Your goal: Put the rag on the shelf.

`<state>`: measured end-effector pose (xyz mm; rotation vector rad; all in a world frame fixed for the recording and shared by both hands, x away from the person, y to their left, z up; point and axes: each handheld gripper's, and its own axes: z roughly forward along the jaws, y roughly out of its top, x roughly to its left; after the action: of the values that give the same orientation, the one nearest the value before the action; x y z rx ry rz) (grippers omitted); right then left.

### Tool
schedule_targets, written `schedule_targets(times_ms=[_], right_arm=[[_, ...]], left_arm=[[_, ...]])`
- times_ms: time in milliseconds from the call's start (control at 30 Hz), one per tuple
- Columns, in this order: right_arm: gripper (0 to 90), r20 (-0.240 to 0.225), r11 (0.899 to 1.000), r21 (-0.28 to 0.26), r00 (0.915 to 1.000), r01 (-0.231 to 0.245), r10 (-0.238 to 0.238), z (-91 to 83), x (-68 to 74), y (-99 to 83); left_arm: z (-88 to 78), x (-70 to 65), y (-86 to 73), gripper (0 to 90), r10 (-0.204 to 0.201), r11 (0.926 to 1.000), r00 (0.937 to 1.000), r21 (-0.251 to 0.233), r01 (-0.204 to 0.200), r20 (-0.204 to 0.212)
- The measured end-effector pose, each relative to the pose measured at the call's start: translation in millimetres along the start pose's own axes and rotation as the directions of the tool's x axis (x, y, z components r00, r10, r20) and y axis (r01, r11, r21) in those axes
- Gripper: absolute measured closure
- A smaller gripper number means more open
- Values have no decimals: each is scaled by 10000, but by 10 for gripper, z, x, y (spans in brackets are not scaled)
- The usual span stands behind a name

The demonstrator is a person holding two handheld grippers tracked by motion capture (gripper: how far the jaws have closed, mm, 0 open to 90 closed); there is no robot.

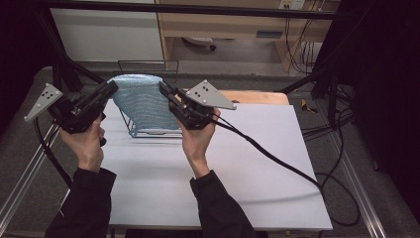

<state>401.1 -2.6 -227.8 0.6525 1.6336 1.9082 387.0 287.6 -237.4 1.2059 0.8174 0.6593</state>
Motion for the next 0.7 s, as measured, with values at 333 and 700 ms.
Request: schedule_targets(times_ms=[333, 700], right_arm=[[841, 3, 9998, -172, 9999, 118, -118, 137, 2, 116], [841, 26, 9988, -463, 9998, 187, -186, 257, -17, 273]], left_arm=[[31, 49, 161, 801, 79, 9992, 9999, -403, -83, -107], [91, 70, 340, 801, 134, 9979, 9998, -630, -144, -160]])
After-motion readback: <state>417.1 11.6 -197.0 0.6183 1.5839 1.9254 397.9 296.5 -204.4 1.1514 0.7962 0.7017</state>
